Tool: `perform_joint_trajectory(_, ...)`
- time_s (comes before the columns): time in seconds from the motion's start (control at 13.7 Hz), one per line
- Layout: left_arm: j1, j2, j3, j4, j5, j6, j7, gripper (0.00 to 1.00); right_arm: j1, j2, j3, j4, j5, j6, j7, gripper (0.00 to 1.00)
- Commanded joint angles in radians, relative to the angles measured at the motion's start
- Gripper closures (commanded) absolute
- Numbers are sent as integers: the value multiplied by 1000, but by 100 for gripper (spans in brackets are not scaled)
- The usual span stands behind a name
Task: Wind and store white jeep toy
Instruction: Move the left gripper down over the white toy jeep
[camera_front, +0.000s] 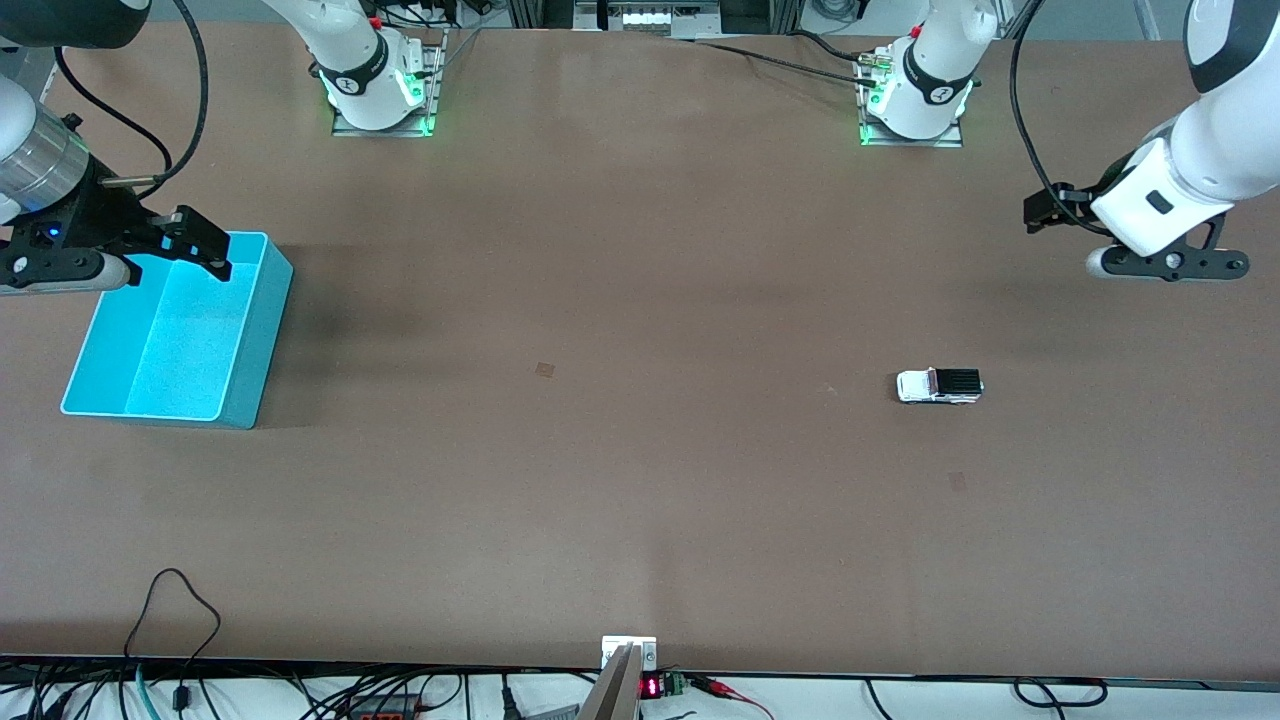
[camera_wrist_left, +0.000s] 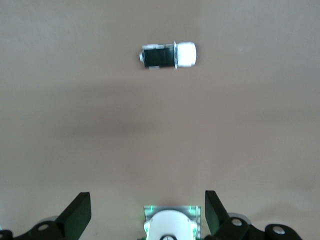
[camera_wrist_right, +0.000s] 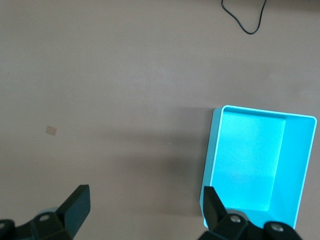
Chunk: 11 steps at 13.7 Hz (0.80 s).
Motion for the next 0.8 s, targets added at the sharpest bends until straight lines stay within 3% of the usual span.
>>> perform_joint_trajectory(0.0,-6,24,1,21,-25,-31,54,0,1,-4,1,-2,-10,7,-12,0)
perform_joint_trajectory(0.36,11,117,2,80,-18,-21,411,0,1,-5,1,-2,-10,4,-12,0)
perform_joint_trajectory(0.73,28,133,5,-50,5,160,756,0,-1,-5,1,-3,-10,4,-12,0)
